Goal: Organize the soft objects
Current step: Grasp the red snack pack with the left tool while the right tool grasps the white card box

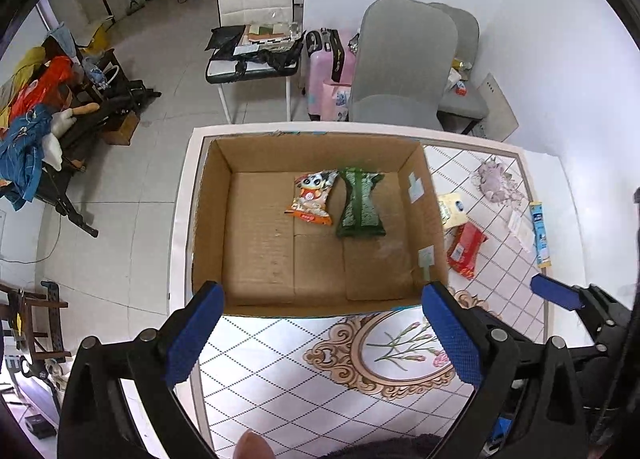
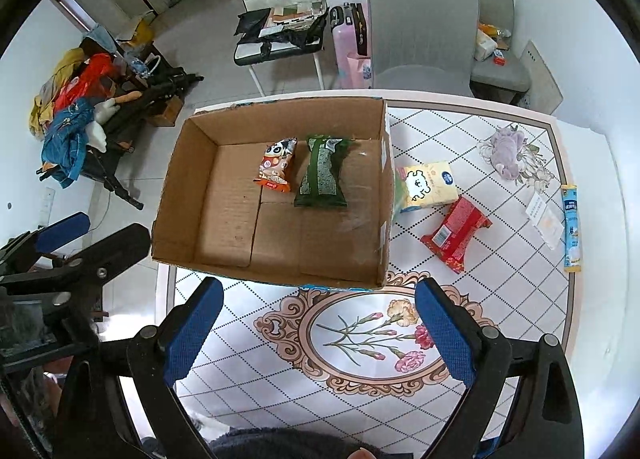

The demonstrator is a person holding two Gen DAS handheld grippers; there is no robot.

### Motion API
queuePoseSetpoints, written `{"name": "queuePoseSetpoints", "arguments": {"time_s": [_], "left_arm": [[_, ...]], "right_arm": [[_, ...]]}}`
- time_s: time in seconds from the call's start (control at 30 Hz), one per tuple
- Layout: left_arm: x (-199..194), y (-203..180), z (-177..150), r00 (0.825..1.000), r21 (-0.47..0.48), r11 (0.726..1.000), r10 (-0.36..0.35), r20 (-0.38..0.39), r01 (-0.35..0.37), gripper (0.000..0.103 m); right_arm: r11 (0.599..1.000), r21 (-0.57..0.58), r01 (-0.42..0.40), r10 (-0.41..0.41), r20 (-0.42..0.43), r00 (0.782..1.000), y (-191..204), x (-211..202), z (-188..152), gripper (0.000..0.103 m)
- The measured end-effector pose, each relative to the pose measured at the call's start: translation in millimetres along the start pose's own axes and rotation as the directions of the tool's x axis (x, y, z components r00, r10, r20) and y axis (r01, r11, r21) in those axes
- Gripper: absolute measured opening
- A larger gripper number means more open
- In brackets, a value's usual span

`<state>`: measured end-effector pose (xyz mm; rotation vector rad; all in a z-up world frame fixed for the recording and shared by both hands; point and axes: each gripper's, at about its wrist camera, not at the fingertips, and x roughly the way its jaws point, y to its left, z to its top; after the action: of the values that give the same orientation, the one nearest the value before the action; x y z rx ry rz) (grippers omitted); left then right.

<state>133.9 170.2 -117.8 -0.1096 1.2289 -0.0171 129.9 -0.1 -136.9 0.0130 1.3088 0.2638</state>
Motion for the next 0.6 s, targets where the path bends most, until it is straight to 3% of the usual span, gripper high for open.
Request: {"name": "queuePoseSetpoints", "arguments": {"time_s": [0.27,0.43,0.6], "left_arm": [[-6,-61,19,0.998,0.067,0.997,0.043,0.044,-0.045,0.101],[23,-127,37,1.0,0.141,0.99,0.009,-0.012,-0.007,0.101],[86,-202,58,0.994,0.257,0.966,0.016,-0.11,0.013,0.101]], "right_arm": [[0.996,0.085,-0.006,0.006,0.0,1.0,-75,-9,-1,0.098],[0.975,0.215,0.048,-0.048,-0.009,0.999,-172,-17,-6,0.098],[0.943,0.311,0.117,-0.109,-0.041,0.993,-268,-16,-11,0.098]]}}
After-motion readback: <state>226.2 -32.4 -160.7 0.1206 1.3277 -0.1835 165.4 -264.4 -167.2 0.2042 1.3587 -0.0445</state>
